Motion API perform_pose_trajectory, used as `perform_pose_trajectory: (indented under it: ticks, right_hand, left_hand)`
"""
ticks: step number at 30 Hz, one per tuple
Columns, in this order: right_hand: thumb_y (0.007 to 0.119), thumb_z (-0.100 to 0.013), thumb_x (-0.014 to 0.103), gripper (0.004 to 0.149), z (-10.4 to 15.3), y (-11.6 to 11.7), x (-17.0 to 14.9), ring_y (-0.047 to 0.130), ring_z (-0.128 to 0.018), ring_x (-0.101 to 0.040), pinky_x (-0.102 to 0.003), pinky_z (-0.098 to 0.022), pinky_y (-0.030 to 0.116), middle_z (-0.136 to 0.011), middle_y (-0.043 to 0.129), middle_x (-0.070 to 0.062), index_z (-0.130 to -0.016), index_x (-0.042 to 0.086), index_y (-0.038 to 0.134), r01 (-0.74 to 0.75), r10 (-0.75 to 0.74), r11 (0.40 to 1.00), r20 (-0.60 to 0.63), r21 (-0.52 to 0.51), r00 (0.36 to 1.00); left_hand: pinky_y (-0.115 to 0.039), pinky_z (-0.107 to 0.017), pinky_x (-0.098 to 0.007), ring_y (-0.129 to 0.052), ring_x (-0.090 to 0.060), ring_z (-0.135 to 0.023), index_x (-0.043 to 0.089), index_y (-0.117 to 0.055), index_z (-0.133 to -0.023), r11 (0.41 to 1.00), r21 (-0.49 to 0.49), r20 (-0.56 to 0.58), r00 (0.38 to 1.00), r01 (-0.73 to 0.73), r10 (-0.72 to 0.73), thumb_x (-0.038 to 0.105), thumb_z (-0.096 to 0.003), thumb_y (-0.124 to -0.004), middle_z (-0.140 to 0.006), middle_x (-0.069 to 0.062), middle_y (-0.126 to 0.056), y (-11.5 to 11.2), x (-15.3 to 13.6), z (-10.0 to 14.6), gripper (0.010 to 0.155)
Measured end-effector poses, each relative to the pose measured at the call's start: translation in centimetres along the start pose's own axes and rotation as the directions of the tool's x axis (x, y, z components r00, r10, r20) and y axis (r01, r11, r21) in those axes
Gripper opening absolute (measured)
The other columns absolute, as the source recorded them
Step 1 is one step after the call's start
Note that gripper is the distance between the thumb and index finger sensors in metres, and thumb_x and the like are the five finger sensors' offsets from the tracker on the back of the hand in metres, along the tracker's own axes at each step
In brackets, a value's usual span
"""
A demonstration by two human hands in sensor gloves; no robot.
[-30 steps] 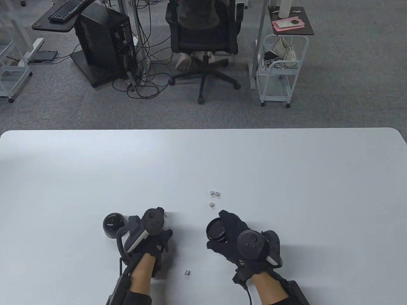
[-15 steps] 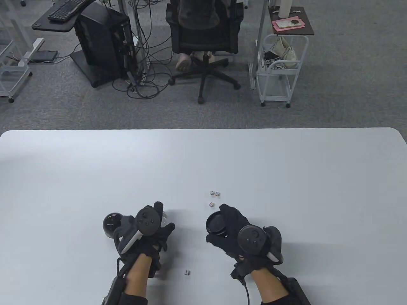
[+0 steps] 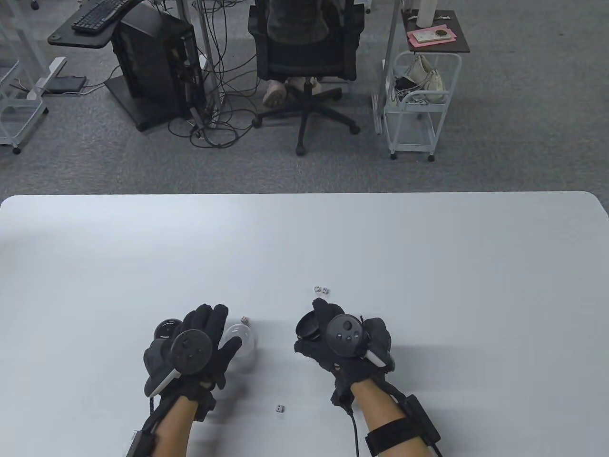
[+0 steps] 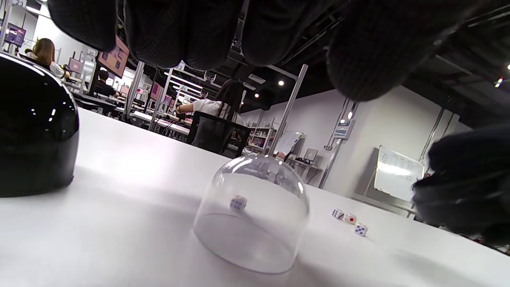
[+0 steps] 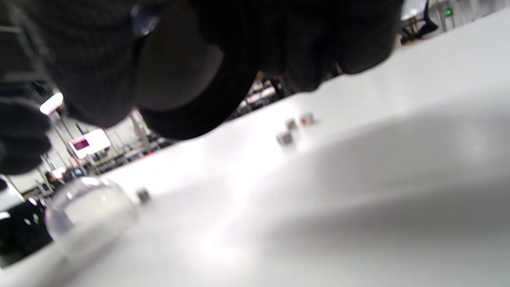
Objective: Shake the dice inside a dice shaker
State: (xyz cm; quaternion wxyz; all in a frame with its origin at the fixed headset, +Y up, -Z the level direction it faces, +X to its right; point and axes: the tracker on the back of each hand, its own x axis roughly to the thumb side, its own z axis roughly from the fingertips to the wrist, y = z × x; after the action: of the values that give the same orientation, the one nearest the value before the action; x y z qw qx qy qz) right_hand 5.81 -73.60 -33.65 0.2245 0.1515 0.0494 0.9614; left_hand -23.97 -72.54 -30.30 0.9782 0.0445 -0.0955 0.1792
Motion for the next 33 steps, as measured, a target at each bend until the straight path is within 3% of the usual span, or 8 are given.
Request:
perform_pose_trajectory:
  ticks: [18, 27, 33]
  right_hand:
    - [0.087, -0.049, 0.058, 0.091, -2.1, 2.5, -0.3, 0.066, -0.097, -0.054, -0.068, -0.067, 0.063, -0.108, 0.056, -0.027, -0.114, 0.013, 0.04, 0.034, -0.017, 0.989, -0.119, 0.143, 0.993]
    - [0.086, -0.05, 0.057, 0.088, -2.0, 3.5, 0.1, 0.056, -0.102, -0.054, -0.071, -0.068, 0.058, -0.109, 0.058, -0.023, -0.113, 0.014, 0.042, -0.148, 0.17, 0.968, -0.094, 0.203, 0.981]
    - [0.084, -0.051, 0.058, 0.088, -2.0, 3.6, 0.3, 0.05, -0.102, -0.057, -0.072, -0.069, 0.054, -0.111, 0.051, -0.027, -0.113, 0.015, 0.041, -0.131, 0.158, 0.965, -0.11, 0.226, 0.981]
  left_hand:
    - [-0.056, -0.066, -0.069, -0.058, -0.052, -0.101, 0.024, -0.051, -0.111, 0.995, 0.029, -0.007, 0.996, -0.093, 0.093, 0.058, -0.0523, -0.076, -0.112, -0.023, -0.054, 1.5, -0.9, 0.8, 0.072]
    - [-0.056, -0.066, -0.069, -0.058, -0.053, -0.1, 0.024, -0.051, -0.111, 0.995, 0.024, -0.034, 0.994, -0.098, 0.099, 0.058, -0.0523, -0.076, -0.112, -0.023, -0.054, 1.7, -1.1, 0.9, 0.072]
    - [-0.056, -0.066, -0.069, -0.058, -0.053, -0.1, 0.024, -0.051, -0.111, 0.995, 0.015, -0.04, 0.995, -0.095, 0.096, 0.058, -0.0524, -0.076, -0.112, -0.023, -0.054, 1.7, -1.1, 0.9, 0.072]
